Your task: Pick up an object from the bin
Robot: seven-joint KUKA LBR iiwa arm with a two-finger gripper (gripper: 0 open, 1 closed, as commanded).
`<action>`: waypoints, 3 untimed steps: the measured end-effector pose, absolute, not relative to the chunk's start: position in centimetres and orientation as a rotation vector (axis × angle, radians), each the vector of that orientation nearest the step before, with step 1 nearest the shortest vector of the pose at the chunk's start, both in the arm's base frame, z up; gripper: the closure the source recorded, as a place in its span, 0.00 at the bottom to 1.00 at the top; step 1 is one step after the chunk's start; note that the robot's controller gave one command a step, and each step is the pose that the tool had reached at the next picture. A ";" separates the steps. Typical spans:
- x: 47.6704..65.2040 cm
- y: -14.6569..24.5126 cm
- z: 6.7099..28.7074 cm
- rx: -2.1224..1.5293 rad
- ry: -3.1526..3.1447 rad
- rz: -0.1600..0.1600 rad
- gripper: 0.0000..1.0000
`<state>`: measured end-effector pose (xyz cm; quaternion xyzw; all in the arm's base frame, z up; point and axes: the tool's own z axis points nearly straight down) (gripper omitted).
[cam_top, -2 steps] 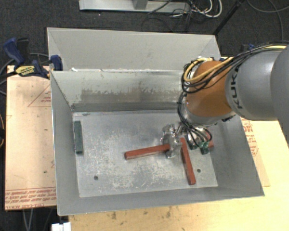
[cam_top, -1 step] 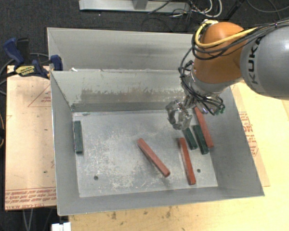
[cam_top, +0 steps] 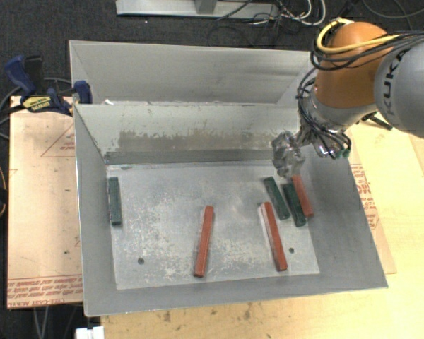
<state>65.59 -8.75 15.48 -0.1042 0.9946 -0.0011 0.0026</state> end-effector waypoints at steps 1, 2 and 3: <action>65.6 -8.5 15.5 -0.332 3.119 0.001 0.00; 62.0 -9.0 7.0 -1.277 2.868 0.001 0.00; 62.6 -7.2 7.1 -2.060 2.367 0.002 0.00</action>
Offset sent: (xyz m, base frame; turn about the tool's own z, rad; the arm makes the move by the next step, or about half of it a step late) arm 0.0000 0.0000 0.0000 0.0000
